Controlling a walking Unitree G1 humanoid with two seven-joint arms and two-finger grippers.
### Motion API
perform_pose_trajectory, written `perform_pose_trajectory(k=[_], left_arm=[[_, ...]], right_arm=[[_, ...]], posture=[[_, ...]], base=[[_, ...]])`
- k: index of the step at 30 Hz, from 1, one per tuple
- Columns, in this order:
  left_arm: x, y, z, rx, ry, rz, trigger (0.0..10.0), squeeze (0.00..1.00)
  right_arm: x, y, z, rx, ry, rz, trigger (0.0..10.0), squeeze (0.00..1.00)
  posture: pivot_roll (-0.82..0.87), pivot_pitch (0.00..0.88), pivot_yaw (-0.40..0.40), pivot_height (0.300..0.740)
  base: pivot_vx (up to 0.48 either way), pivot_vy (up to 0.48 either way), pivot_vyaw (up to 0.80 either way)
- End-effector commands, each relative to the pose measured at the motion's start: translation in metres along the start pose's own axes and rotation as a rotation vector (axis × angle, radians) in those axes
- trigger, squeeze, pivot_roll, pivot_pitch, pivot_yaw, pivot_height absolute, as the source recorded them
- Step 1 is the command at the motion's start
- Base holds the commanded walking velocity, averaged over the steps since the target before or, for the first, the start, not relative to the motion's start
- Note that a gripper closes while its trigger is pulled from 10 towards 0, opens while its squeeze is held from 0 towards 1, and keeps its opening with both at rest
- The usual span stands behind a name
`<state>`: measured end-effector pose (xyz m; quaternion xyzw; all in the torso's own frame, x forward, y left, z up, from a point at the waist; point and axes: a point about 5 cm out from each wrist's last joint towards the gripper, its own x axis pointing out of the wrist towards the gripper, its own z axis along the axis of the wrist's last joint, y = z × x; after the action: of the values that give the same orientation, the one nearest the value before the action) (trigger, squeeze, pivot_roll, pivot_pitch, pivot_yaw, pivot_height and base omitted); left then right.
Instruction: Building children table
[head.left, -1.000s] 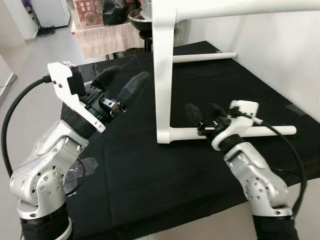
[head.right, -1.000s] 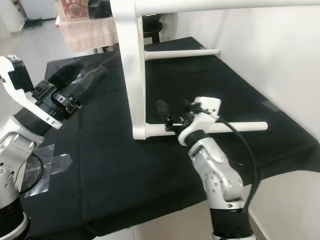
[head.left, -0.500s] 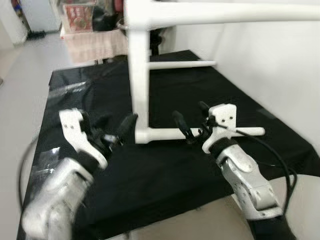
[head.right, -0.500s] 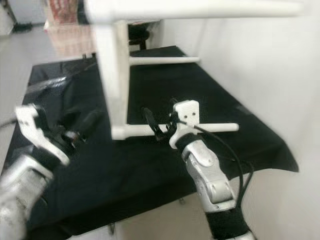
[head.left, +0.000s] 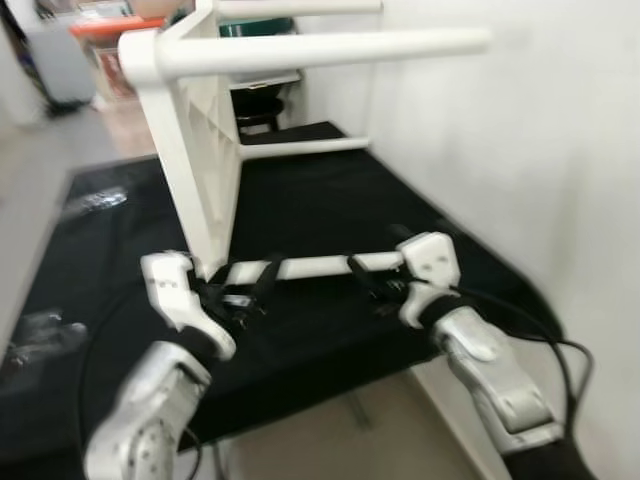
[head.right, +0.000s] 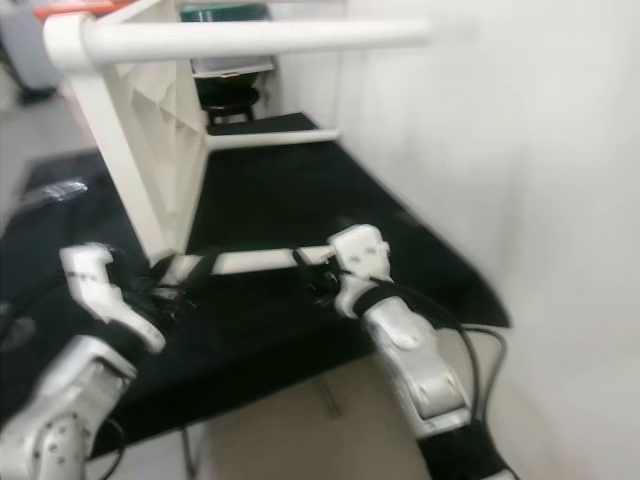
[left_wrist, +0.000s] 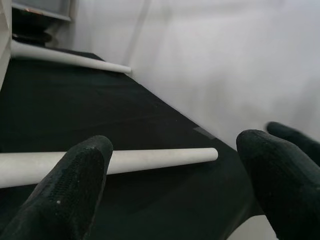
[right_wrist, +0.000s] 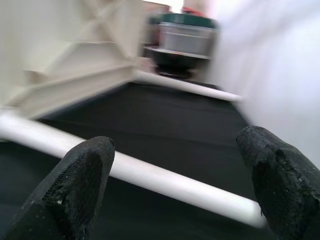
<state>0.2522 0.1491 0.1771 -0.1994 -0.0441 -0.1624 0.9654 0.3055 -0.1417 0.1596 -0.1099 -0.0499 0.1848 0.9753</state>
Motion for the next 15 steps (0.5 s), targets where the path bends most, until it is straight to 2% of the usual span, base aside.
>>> perform_pose_trajectory(k=[1,2,4,8,12,15], left_arm=[[-0.006,0.014,-0.008,0.064,0.04,0.062,10.0,0.0],[-0.006,0.014,-0.008,0.064,0.04,0.062,10.0,0.0],[-0.012,0.016,-0.014,0.091,0.067,0.062,10.0,0.0],[-0.017,0.015,-0.022,0.09,0.091,0.065,10.0,0.0],[-0.02,0.013,-0.028,0.085,0.104,0.062,10.0,0.0],[-0.018,0.012,-0.028,0.084,0.099,0.054,10.0,0.0]], right_arm=[[0.003,0.005,0.002,-0.011,-0.025,0.012,10.0,0.0],[0.003,0.005,0.002,-0.011,-0.025,0.012,10.0,0.0],[0.004,0.006,0.001,0.011,-0.035,0.04,10.0,0.0],[0.006,0.007,0.002,0.047,-0.041,0.039,10.0,0.0],[0.007,0.007,0.002,0.038,-0.046,0.028,10.0,0.0],[0.008,0.007,0.004,0.062,-0.062,0.018,10.0,0.0]], posture=[[-0.02,0.0,0.027,0.74],[-0.02,0.0,0.027,0.74],[-0.01,0.0,0.028,0.74],[-0.01,0.0,0.032,0.74],[0.0,0.0,0.033,0.74],[0.0,0.0,0.033,0.74]], base=[[0.0,0.0,0.0],[0.0,0.0,0.0],[0.268,0.0,0.8],[0.297,0.0,0.0],[0.332,0.0,0.8],[0.34,0.0,0.0]])
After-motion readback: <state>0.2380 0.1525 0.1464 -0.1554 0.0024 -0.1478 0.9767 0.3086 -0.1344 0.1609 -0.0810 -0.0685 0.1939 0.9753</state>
